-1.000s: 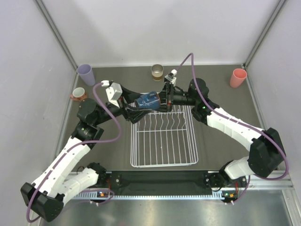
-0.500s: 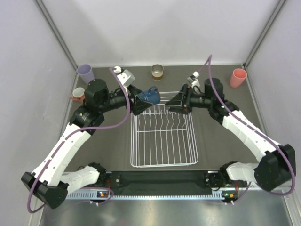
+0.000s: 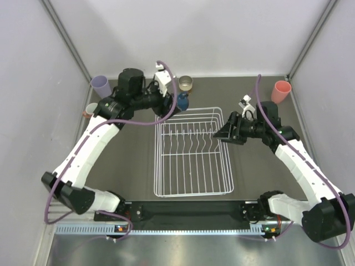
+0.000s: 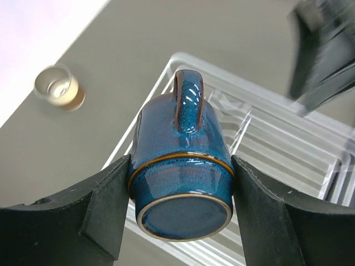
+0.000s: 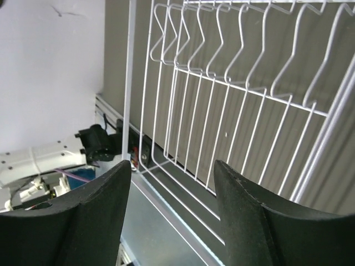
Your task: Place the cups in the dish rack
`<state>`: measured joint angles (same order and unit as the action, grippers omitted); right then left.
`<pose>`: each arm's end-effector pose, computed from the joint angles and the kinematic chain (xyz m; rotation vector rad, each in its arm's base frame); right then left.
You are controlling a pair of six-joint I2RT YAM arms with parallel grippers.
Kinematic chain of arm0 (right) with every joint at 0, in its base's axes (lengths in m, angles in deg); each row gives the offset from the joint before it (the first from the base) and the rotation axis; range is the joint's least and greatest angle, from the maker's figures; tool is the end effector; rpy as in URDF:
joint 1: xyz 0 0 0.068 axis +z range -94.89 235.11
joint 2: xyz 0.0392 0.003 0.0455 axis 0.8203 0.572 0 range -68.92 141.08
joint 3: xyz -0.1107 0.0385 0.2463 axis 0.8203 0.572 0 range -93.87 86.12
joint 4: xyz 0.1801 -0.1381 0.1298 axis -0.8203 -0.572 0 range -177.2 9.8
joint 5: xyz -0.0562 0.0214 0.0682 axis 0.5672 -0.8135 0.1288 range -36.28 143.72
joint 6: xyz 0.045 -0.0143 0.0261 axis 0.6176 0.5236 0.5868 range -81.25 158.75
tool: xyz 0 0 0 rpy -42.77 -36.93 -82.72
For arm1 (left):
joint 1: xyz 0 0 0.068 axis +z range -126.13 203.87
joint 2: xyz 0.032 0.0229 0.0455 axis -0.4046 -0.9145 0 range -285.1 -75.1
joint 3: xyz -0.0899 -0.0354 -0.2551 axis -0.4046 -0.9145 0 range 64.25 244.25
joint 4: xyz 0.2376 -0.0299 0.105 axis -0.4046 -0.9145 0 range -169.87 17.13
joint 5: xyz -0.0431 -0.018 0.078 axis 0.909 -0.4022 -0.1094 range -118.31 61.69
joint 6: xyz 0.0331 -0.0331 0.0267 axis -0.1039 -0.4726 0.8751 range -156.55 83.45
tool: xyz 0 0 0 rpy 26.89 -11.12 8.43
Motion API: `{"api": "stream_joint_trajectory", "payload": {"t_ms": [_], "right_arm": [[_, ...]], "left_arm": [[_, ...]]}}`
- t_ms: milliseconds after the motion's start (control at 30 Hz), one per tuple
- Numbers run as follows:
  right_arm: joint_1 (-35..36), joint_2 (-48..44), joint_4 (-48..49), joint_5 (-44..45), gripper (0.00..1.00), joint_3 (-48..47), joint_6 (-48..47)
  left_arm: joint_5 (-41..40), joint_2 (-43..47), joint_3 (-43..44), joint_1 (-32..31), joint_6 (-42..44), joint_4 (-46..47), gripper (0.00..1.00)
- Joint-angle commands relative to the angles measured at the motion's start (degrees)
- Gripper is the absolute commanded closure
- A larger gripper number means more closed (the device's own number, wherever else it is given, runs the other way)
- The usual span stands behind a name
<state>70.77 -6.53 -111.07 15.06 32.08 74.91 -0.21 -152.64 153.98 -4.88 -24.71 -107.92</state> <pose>0.2132 0.0829 0.3068 0.0329 2.3732 1.2244 0.2436 -0.1527 0.4406 0.9820 1.7202 -0.6743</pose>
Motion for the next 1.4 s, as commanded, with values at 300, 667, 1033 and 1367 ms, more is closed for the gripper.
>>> {"api": "stream_joint_trajectory", "payload": {"t_ms": [300, 667, 1033, 1367], "right_arm": [[-2.56, -5.61, -9.11, 0.07, 0.38, 0.25, -8.82], [-4.06, -7.9, -11.58, -1.77, 0.38, 4.2, -10.76], [-4.85, -7.02, -11.84, -1.77, 0.38, 5.7, -11.2], [-5.29, -6.32, -10.96, -1.51, 0.38, 6.67, -11.2]], "left_arm": [[-6.83, -18.42, 18.98, -4.47, 29.11, -24.45, 1.0], [-18.07, -29.16, 23.56, -7.11, 32.99, -29.03, 1.0], [-21.59, -33.55, 21.8, -7.02, 34.13, -26.57, 1.0], [-22.74, -35.23, 20.22, -6.14, 35.36, -26.04, 1.0]]}}
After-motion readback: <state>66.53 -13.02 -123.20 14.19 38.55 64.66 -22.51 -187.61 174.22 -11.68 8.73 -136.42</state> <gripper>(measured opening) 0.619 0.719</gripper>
